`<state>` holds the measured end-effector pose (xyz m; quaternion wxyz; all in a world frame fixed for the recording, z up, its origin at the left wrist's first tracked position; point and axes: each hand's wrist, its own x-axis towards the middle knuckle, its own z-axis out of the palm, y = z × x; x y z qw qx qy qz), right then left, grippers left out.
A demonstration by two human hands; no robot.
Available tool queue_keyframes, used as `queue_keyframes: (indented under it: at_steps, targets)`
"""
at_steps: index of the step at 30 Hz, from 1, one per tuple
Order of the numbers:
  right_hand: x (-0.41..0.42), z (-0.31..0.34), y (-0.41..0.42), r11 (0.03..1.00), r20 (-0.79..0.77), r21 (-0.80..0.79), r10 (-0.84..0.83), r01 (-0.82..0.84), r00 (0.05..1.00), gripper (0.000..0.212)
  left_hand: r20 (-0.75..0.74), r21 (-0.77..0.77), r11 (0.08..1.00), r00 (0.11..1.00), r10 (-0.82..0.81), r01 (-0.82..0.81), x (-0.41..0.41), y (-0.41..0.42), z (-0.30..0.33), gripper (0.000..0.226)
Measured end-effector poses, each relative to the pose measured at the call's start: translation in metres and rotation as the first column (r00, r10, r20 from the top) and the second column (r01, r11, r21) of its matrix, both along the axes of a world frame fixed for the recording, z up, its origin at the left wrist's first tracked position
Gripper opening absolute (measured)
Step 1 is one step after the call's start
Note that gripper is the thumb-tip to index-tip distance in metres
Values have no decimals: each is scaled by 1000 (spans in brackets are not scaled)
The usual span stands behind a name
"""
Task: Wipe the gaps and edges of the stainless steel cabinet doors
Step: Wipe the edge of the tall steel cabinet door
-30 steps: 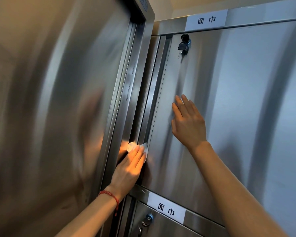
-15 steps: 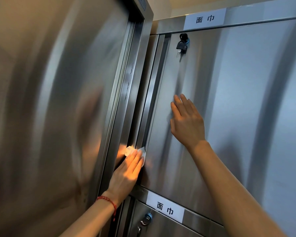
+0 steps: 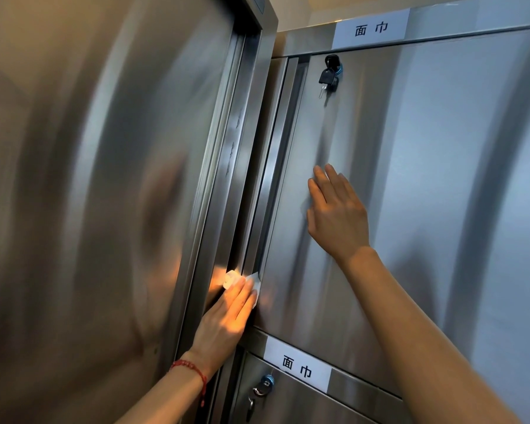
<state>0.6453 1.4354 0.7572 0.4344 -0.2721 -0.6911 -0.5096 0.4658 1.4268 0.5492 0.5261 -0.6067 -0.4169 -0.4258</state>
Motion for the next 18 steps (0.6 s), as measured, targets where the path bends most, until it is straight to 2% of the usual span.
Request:
queue_keyframes:
  at_steps: [5, 13, 18]
  targets:
    - [0, 1, -1, 1000, -1, -14, 0, 0, 1000, 43, -15, -3, 1000, 1000, -3, 2, 0, -5, 1, 43]
    - [0, 0, -1, 1000, -2, -23, -5, 5, 1000, 43, -6, 24, 1000, 1000, -10, 10, 2, -3, -5, 31]
    - [0, 0, -1, 1000, -1, -19, 0, 0, 1000, 42, -29, 0, 1000, 1000, -7, 7, 1, -5, -12, 40]
